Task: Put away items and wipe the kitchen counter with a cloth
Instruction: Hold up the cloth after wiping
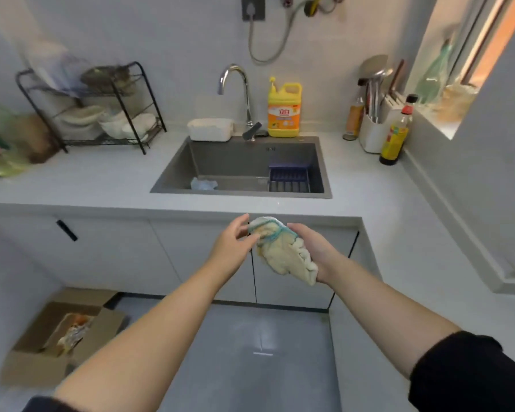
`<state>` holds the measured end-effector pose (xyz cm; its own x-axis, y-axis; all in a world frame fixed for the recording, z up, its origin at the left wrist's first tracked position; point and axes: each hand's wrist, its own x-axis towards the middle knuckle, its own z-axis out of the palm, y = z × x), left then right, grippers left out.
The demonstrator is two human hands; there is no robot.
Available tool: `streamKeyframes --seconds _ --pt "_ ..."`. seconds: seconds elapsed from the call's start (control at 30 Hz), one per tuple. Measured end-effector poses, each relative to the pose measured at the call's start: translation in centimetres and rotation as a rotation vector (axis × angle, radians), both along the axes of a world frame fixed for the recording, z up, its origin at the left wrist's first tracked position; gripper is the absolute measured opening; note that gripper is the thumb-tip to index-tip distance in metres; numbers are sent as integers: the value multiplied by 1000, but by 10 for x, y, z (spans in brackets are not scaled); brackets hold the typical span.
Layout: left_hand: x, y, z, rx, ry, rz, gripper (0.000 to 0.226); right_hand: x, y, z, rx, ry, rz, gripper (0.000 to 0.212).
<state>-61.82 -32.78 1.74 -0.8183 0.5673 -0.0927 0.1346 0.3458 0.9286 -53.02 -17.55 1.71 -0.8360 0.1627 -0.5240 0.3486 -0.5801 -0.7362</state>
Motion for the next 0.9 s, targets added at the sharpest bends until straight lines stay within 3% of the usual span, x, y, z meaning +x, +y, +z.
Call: streamKeyframes --seconds 0.1,0.23,0.37,0.5,0.57,0.63,0.9 --pt "-66 -35 16 9 -8 4 34 -57 -35 21 -9 -32 101 62" --pt "-135 -56 23 0 -60 5 3 -118 -57 38 -10 -37 170 69" --pt "-192 -49 18 -30 -83 67 7 -173 -46 38 -38 -33 80 59" --pt "-249 -29 4 -39 -234 35 18 -229 -18 23 -87 0 45 59" --pt "-281 -11 -5 -97 -238 -7 23 -263 -1 12 -123 8 44 44" --pt "-317 9 -13 -134 -214 28 27 -303 20 -3 -34 -30 49 28" --pt "-460 103 -69 -300 -235 80 27 -457 101 -77 638 -399 89 25"
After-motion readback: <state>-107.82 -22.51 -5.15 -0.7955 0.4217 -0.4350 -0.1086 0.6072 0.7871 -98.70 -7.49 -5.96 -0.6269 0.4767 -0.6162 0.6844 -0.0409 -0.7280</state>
